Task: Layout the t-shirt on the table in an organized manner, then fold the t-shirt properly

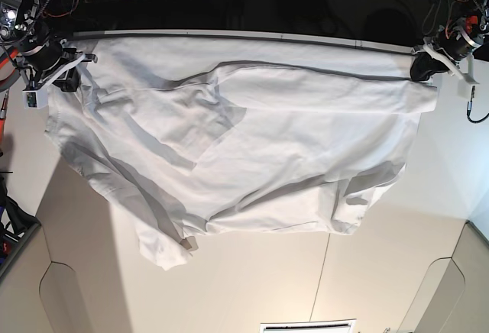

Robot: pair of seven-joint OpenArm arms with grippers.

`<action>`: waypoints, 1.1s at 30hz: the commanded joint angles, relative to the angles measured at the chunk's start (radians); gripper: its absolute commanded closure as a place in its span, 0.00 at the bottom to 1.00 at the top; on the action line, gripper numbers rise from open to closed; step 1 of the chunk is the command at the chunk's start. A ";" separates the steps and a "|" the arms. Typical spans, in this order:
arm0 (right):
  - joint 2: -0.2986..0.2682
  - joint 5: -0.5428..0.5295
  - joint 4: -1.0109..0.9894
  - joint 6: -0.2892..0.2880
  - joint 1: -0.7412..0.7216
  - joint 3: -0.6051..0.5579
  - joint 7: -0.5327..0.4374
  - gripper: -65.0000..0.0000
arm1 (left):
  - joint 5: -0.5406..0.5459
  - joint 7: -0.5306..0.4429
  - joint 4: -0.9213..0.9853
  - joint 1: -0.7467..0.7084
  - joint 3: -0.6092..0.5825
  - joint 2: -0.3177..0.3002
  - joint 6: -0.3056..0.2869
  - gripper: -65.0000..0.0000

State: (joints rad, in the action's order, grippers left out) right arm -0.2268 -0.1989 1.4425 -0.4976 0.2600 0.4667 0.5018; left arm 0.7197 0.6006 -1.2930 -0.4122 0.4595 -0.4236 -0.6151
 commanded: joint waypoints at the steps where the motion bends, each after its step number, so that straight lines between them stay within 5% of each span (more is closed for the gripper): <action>1: -0.011 -0.009 0.010 0.008 -0.003 0.005 0.004 1.00 | -0.008 0.030 -0.003 -0.009 0.006 -0.011 -0.004 1.00; 7: -0.011 -0.061 0.045 0.008 -0.002 0.017 0.009 1.00 | 0.091 0.055 -0.004 0.000 0.031 -0.011 -0.005 1.00; 11: -0.011 -0.091 0.133 0.008 -0.002 0.042 0.034 1.00 | 0.196 0.113 -0.008 0.010 0.121 -0.012 -0.083 1.00; 16: -0.011 -0.101 0.234 0.008 -0.005 0.057 0.035 1.00 | 0.334 0.148 -0.011 0.015 0.246 -0.013 -0.083 1.00; 19: -0.011 -0.114 0.258 0.008 -0.023 0.057 0.034 1.00 | 0.390 0.167 -0.011 0.026 0.269 -0.021 -0.083 0.83; 21: -0.011 -0.137 0.259 0.008 -0.049 0.056 0.034 1.00 | 0.401 0.167 -0.011 0.034 0.268 -0.026 -0.083 0.74; 33: -0.002 -0.203 0.253 0.003 -0.258 0.005 0.034 1.00 | 0.362 0.166 -0.011 0.293 0.223 -0.011 -0.083 0.74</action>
State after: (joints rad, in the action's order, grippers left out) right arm -0.2165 -0.3874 1.6817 -0.4896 0.0166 0.4702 0.5621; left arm 1.0603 0.7834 -1.2892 -0.1249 0.6785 -0.4141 -0.6823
